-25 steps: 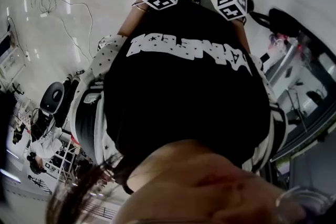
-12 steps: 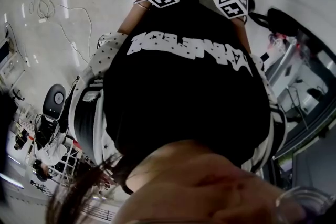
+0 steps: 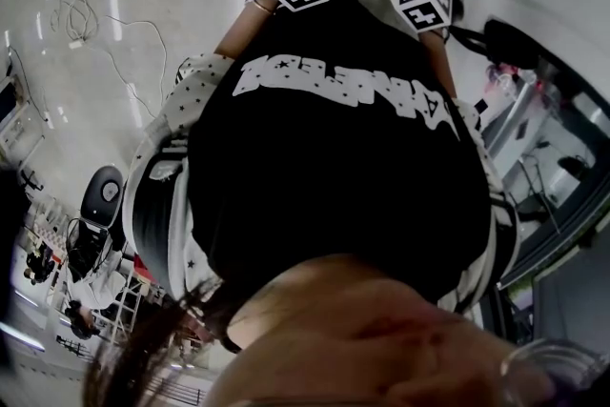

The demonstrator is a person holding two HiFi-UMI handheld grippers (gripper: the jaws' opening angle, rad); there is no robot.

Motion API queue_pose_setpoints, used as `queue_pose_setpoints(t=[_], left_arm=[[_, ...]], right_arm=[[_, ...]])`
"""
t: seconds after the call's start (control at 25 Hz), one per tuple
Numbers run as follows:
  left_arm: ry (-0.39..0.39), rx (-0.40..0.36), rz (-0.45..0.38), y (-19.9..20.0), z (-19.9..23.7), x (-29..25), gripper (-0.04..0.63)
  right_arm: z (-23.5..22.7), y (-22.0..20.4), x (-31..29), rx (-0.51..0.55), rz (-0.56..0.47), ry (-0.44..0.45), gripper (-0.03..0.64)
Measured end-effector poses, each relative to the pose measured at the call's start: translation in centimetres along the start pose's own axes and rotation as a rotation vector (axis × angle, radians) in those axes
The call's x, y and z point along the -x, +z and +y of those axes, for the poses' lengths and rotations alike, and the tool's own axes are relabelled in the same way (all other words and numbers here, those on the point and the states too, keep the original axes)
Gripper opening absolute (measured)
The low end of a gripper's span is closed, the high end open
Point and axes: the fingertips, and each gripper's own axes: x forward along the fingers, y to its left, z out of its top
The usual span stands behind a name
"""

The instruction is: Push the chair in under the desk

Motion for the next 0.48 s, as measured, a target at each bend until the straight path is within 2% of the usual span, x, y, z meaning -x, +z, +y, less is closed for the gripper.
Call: queue_pose_setpoints(t=[0.48], left_arm=[[-0.046, -0.037, -0.036, 1.7, -1.4, -0.1, 0.169]], right_arm=[[-0.1, -1.5, 1.5, -0.02, 0.04, -0.043, 0.149]])
